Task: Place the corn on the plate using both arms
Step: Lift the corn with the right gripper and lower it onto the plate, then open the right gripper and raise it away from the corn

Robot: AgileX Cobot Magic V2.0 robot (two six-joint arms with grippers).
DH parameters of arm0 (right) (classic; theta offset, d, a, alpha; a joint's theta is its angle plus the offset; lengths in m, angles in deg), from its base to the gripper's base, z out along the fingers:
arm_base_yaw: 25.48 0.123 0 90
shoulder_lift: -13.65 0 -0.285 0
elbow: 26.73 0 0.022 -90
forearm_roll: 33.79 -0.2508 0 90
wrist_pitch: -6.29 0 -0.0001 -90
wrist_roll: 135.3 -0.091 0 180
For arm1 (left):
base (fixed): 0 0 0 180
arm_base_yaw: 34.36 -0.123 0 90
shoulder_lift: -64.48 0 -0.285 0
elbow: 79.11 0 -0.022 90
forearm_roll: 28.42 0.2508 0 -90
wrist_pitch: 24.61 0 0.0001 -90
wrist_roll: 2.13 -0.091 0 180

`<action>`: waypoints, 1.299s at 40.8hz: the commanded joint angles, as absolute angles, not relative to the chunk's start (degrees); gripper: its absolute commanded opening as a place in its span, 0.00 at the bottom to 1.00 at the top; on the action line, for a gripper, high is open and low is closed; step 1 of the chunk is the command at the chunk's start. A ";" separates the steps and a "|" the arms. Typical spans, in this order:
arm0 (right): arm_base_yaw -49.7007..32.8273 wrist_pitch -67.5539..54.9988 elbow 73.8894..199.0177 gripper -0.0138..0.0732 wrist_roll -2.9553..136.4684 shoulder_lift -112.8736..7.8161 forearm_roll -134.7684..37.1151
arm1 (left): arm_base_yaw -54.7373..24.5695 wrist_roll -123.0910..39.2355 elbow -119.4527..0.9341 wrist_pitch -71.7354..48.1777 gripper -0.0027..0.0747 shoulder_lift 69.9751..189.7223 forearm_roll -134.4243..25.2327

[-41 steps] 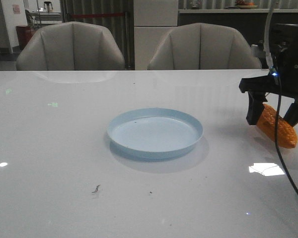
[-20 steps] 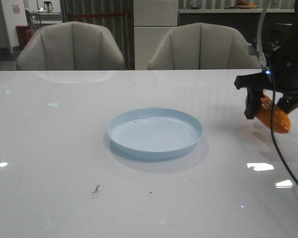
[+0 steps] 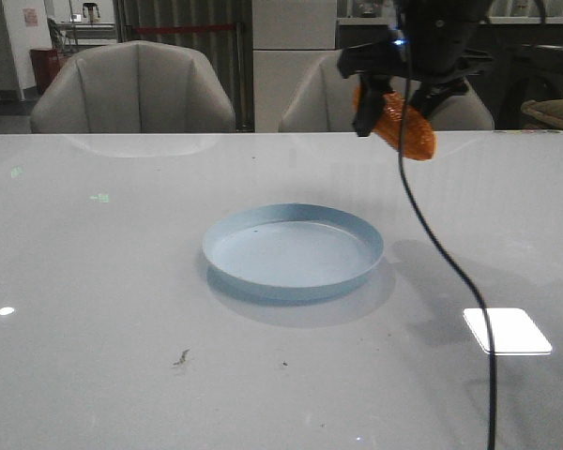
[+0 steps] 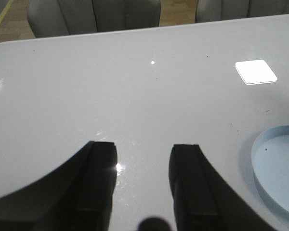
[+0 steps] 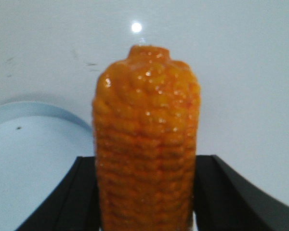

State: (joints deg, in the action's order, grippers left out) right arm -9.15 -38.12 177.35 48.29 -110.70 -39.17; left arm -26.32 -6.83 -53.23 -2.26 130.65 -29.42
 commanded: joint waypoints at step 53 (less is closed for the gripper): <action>-6.48 -59.54 199.58 0.83 47.17 -104.63 -39.60 | -26.36 -6.78 -54.98 -6.56 0.48 132.56 -31.04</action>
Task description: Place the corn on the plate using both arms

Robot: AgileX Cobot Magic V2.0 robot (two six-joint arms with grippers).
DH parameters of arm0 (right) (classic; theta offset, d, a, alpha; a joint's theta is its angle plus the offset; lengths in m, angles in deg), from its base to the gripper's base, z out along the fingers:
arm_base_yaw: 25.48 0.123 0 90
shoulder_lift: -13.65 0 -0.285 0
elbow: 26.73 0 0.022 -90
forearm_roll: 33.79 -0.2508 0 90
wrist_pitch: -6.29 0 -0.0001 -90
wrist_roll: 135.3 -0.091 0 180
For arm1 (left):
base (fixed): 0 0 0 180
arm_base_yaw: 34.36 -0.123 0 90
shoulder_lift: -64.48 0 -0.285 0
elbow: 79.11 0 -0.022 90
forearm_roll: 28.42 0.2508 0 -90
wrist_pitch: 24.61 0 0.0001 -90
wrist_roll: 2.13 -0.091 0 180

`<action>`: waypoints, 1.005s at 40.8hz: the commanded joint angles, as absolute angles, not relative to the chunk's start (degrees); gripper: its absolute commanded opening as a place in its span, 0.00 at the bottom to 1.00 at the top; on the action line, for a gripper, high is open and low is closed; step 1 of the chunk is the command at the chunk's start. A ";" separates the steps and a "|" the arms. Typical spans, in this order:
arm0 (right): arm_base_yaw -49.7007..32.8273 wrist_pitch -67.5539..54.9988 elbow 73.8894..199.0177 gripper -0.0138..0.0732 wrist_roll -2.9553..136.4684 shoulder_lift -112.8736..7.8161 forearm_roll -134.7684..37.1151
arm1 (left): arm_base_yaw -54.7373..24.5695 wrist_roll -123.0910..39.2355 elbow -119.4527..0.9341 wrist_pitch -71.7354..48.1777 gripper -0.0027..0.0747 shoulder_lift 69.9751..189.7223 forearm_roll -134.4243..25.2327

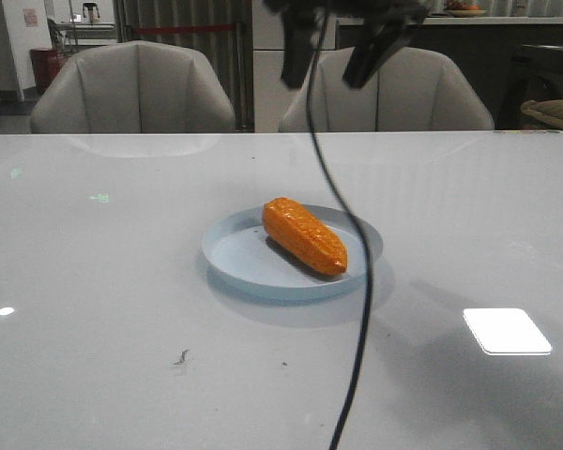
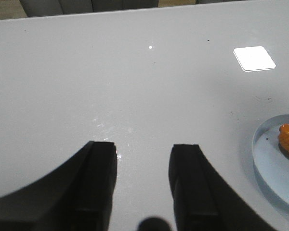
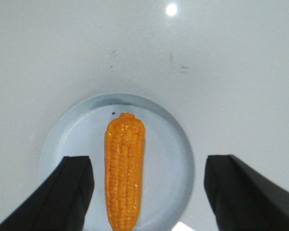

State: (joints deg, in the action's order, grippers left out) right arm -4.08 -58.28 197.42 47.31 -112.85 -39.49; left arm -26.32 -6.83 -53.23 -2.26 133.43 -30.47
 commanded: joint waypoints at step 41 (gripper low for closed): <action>-28.56 -44.74 130.19 0.83 53.85 -35.62 -39.90 | -26.36 -6.78 -54.98 -6.35 0.48 132.56 -31.04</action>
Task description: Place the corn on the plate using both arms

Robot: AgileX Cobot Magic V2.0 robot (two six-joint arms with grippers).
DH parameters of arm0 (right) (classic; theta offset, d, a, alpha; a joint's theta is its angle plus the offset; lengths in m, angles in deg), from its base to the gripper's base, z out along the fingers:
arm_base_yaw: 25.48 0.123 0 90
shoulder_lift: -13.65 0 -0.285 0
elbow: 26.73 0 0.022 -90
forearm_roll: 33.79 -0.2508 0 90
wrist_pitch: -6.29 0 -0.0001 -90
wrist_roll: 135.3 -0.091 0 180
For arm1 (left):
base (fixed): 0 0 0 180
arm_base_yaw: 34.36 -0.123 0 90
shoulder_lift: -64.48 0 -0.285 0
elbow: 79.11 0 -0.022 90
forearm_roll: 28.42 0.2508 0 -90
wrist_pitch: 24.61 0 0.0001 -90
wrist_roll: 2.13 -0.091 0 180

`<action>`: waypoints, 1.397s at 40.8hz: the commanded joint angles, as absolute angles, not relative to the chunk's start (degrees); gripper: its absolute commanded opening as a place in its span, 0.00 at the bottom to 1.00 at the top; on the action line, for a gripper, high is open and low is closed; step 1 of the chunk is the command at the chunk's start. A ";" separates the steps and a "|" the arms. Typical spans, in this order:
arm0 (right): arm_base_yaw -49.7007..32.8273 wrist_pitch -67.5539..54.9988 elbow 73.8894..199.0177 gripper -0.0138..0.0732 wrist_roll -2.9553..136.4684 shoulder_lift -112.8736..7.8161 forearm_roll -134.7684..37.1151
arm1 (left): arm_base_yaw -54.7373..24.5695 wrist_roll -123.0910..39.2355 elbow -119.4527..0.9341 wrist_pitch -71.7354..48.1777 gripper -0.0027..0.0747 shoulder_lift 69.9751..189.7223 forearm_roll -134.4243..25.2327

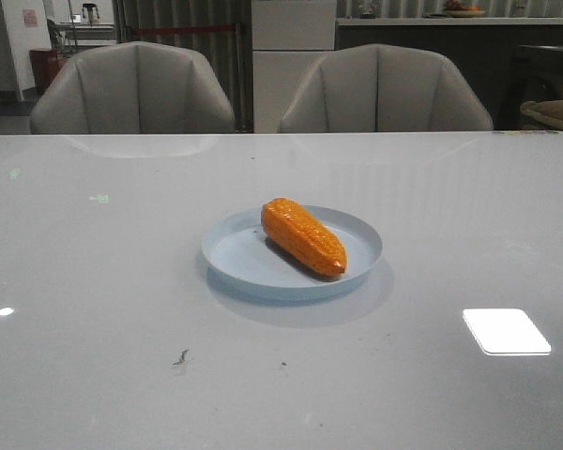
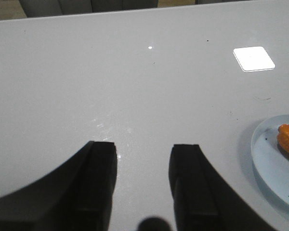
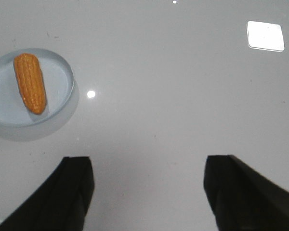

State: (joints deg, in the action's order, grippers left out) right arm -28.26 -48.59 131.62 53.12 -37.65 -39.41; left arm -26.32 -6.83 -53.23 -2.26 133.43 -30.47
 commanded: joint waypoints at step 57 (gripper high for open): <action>-28.56 -49.42 126.50 0.83 53.85 -34.22 -39.90 | -26.36 -6.78 -54.98 -6.65 0.16 131.94 -30.93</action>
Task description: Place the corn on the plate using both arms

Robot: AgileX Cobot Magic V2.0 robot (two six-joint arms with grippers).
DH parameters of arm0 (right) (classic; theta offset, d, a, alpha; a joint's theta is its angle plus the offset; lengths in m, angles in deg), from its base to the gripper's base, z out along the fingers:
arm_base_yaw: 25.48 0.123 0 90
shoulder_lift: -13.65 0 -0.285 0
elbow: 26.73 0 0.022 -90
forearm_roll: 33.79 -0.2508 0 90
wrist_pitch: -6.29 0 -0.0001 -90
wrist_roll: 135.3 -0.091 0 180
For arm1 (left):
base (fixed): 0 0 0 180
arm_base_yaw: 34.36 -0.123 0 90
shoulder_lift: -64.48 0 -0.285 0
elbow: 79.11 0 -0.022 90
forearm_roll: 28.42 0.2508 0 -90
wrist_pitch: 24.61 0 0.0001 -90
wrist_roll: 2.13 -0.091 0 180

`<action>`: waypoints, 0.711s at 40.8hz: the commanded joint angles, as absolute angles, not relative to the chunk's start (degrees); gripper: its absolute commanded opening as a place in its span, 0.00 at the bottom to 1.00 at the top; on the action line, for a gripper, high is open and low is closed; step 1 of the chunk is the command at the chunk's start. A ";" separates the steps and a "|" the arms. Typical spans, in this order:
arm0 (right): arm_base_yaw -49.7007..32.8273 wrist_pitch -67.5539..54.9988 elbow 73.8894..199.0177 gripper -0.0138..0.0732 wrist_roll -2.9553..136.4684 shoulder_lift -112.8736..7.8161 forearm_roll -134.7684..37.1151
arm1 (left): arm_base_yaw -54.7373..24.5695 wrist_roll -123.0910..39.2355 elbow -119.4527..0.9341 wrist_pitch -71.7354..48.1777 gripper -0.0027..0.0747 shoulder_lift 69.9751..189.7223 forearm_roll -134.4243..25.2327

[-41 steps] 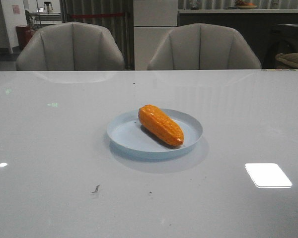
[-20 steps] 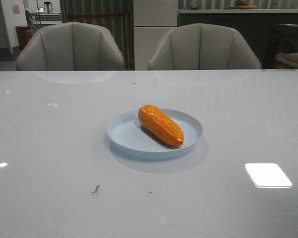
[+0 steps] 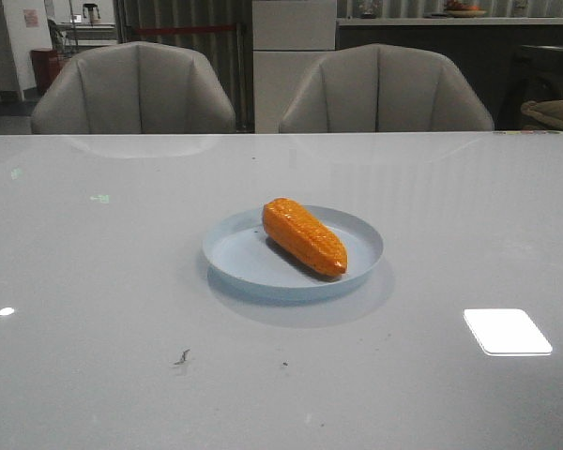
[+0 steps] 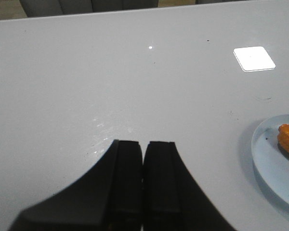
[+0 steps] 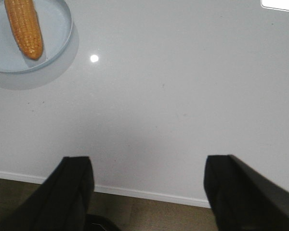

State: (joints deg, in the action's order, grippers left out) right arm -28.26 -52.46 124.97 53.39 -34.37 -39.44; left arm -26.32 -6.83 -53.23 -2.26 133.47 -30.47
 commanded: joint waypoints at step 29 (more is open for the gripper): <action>-28.56 -49.42 126.50 0.83 53.85 -34.22 -39.90 | -26.39 -6.78 -19.90 -30.72 0.16 86.51 -30.93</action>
